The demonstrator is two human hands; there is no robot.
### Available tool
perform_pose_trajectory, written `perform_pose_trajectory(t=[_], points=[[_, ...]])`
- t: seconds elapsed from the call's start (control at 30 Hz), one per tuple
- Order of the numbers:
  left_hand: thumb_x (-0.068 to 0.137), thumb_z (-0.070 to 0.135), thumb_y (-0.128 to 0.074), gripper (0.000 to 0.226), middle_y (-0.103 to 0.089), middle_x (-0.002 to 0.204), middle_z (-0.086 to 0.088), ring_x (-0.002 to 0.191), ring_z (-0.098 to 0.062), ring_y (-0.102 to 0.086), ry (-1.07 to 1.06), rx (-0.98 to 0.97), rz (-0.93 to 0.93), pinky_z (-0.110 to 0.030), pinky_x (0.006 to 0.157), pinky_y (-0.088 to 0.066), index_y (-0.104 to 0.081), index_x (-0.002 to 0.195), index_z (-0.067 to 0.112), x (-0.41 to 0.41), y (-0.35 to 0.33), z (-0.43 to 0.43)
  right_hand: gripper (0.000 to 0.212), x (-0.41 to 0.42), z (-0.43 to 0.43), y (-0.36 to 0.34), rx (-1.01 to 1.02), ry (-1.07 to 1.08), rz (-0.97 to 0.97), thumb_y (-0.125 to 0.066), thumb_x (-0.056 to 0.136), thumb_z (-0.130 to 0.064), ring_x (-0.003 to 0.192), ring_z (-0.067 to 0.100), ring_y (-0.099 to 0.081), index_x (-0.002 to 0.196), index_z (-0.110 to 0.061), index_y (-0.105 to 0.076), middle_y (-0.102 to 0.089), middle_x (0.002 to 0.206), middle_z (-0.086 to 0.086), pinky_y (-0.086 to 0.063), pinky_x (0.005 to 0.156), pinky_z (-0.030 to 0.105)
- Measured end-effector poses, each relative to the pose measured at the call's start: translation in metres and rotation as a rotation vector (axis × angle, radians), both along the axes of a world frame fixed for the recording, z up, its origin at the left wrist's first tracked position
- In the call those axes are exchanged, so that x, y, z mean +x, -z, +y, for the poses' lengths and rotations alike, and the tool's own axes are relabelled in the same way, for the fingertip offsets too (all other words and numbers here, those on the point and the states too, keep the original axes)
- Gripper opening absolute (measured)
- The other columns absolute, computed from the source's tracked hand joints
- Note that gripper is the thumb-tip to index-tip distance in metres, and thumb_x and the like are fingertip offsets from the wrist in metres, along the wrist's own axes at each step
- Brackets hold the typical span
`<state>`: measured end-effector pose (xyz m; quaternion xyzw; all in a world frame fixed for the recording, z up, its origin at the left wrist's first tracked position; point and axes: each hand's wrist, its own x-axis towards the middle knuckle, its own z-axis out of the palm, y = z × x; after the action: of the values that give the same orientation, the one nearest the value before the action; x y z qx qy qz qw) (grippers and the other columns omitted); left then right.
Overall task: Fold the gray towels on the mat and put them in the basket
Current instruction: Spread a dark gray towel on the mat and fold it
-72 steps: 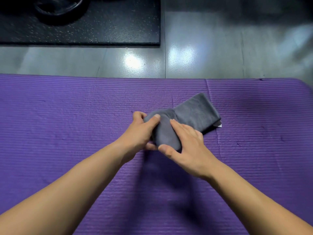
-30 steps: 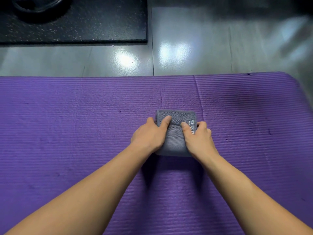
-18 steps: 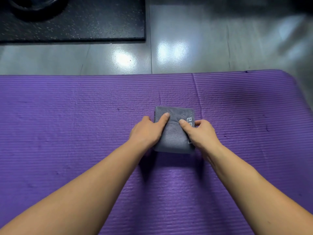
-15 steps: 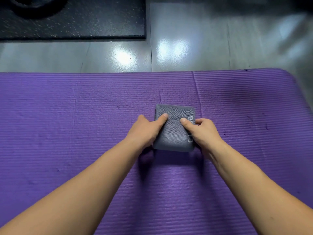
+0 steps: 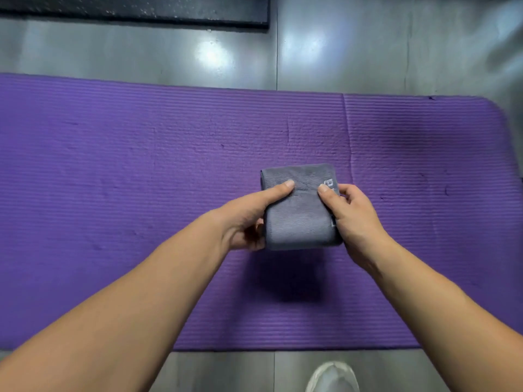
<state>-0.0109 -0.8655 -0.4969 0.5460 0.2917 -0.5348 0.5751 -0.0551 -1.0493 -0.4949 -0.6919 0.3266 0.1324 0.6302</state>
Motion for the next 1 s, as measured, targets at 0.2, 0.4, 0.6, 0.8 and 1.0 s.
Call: perform_pose_trajectory(t=[0.2,0.4,0.6,0.8,1.0], points=[[0.038,0.079,-0.085,0.075,-0.061,0.081,0.005,0.078,-0.008,-0.052,-0.038,-0.061,0.076,-0.027,0.076,-0.039,-0.062,0.089,0.028,-0.036,-0.098,0.043,0.034,-0.029,0.036,-0.105,0.029,-0.042,0.019,-0.064,0.098,-0.025,0.073,0.001,-0.069,0.124,-0.005,-0.054,-0.074,0.077,-0.011,-0.053,0.062,0.017],[0.070,0.056,-0.082,0.052,-0.078,0.104,0.008,0.101,-0.010,-0.070,-0.293,-0.018,-0.145,-0.036,0.100,-0.044,-0.073,0.106,0.019,-0.080,-0.224,0.094,0.031,-0.040,0.095,-0.233,0.097,-0.176,0.007,-0.063,0.099,-0.027,0.090,0.010,-0.071,0.125,-0.016,-0.050,-0.074,0.104,0.001,-0.057,0.071,0.026],[0.062,0.058,-0.085,0.076,-0.077,0.109,-0.008,0.104,-0.027,-0.073,-0.656,0.133,-0.186,-0.055,0.102,-0.052,-0.068,0.120,0.011,-0.129,-0.336,0.158,0.037,-0.056,0.176,-0.337,0.036,-0.446,-0.018,-0.057,0.102,-0.033,0.101,0.000,-0.064,0.135,-0.021,-0.049,-0.065,0.117,-0.006,-0.053,0.088,0.029],[0.065,0.054,-0.083,0.077,-0.076,0.113,-0.006,0.103,-0.025,-0.074,-0.861,0.203,-0.299,-0.053,0.098,-0.055,-0.060,0.125,0.013,-0.165,-0.420,0.250,0.039,-0.072,0.268,-0.423,0.030,-0.750,-0.074,-0.053,0.102,-0.034,0.111,-0.010,-0.058,0.140,-0.033,-0.045,-0.061,0.126,-0.020,-0.048,0.091,0.015],[0.064,0.056,-0.082,0.074,-0.075,0.115,-0.007,0.104,-0.026,-0.073,-0.934,0.244,-0.359,-0.055,0.097,-0.056,-0.061,0.122,0.014,-0.185,-0.452,0.387,0.053,-0.084,0.404,-0.465,-0.026,-0.870,-0.175,-0.052,0.101,-0.043,0.122,-0.003,-0.056,0.151,-0.039,-0.034,-0.057,0.137,-0.021,-0.051,0.096,0.029]])
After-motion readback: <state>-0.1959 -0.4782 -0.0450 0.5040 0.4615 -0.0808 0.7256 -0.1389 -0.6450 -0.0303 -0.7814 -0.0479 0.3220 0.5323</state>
